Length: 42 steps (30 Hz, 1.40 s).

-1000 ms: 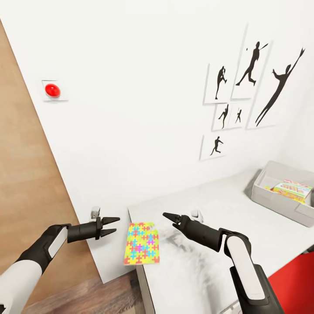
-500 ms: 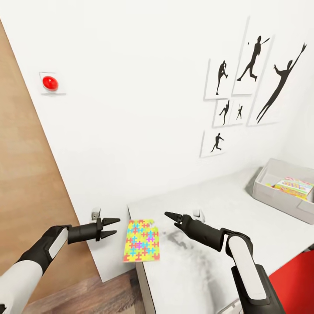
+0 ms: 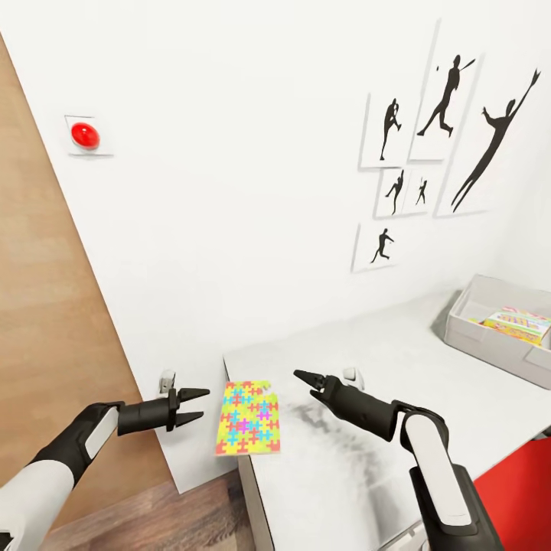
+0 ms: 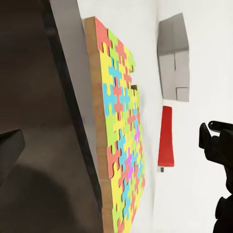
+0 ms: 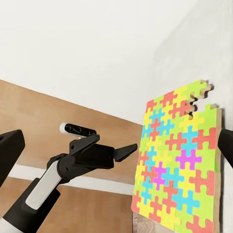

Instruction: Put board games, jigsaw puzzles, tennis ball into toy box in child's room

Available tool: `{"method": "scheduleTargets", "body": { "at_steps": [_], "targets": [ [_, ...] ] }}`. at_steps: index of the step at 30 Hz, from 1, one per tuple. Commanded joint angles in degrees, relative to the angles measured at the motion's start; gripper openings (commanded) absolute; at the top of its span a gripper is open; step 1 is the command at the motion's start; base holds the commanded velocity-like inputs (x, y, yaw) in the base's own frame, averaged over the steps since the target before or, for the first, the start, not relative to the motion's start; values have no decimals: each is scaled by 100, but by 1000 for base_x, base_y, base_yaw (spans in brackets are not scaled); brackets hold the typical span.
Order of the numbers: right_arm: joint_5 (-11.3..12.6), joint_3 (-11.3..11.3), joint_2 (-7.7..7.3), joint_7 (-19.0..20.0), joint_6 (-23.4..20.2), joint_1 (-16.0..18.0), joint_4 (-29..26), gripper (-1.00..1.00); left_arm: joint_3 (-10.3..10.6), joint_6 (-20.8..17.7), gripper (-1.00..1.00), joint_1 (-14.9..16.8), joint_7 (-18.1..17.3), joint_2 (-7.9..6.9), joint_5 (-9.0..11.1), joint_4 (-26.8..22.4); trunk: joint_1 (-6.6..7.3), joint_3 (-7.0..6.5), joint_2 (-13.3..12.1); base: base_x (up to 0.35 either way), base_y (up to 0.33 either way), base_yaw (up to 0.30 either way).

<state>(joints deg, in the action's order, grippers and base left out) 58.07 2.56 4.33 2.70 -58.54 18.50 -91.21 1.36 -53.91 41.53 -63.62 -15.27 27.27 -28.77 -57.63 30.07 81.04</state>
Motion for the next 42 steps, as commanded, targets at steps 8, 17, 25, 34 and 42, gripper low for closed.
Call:
{"method": "scheduleTargets", "body": {
  "at_steps": [8, 17, 25, 34, 42],
  "targets": [
    [-22, 41, 6, 30, -35, 5, -2, 100, 22, -18, 100, 4, -10, 6, 16, 2, 0, 6, 3, 0, 0, 0],
    [-21, 43, 6, 31, -35, 5, -2, 100, 23, 3, 100, 4, -18, 7, 16, 3, 0, 6, 3, -4, -22, 0],
    [-23, 43, 6, 31, -35, 5, -2, 100, 23, 4, 100, 4, -18, 7, 16, 3, 0, 6, 3, -24, -122, 0],
    [-21, 46, 6, 35, -35, -1, -2, 100, 23, 4, 100, 4, -18, 15, 7, 3, 0, 6, 3, -12, -19, 0],
    [-17, 51, 6, 37, -35, -2, -2, 100, 23, 4, 100, 4, -18, 68, 9, 3, 0, 6, 3, -67, -74, 0]
  ]
}}
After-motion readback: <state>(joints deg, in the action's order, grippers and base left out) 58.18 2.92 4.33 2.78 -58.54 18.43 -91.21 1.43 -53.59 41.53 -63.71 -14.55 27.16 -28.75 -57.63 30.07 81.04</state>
